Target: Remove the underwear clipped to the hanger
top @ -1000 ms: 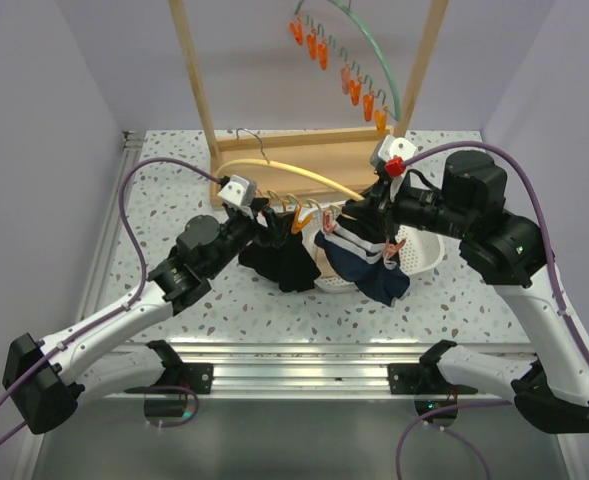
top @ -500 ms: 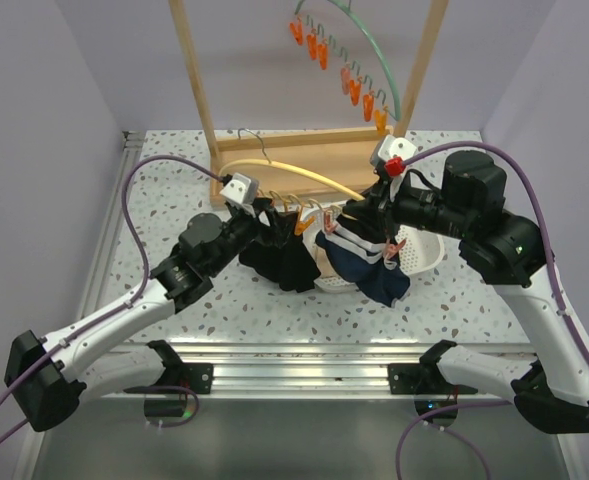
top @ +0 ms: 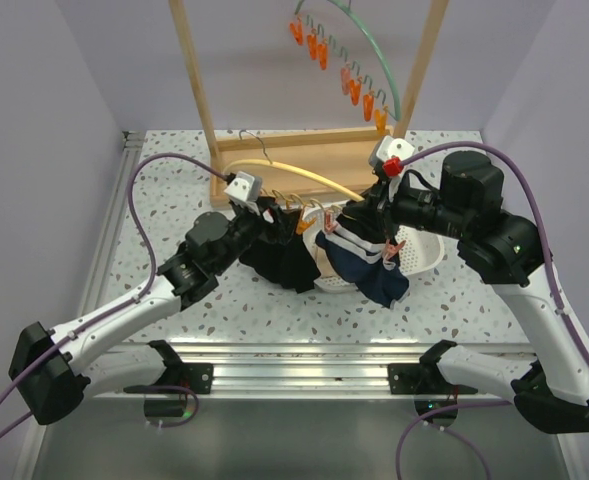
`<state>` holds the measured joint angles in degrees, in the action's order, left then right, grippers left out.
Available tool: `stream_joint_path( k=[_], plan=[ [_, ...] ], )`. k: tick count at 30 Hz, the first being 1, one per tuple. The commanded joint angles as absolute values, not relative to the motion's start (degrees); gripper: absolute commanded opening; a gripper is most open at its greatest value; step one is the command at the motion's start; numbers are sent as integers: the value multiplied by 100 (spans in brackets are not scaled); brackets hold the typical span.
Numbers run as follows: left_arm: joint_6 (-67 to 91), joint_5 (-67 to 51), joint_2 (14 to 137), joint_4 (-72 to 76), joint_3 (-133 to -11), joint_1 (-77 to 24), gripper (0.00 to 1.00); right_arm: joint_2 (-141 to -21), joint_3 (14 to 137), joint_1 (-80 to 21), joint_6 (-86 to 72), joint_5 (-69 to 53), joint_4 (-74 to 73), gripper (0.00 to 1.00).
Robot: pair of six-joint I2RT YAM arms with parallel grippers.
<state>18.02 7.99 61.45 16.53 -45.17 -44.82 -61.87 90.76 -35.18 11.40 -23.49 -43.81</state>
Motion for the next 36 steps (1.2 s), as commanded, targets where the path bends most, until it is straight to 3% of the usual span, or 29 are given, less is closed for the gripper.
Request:
stream_joint_path(
  k=[1,15,29,32,36],
  plan=[
    [2004,633,6293,2092,-4684,-4605,76,-6126,9185,-3516,1081,-2443,-3489,0],
    [1670,1529,6653,2566,-4536,-4895,69,-6135,9176,-3516,1037,-2417,-3463,0],
    [1503,1468,6548,2540,-4474,-4948,27,-6161,9167,-3524,976,-2382,-3401,0],
    [1459,1407,6460,2505,-4474,-4948,26,-6196,9158,-3524,932,-2408,-3366,0],
    [1450,1353,6363,2330,-4517,-4948,45,-6231,9193,-3516,862,-2408,-3322,0]
  ],
)
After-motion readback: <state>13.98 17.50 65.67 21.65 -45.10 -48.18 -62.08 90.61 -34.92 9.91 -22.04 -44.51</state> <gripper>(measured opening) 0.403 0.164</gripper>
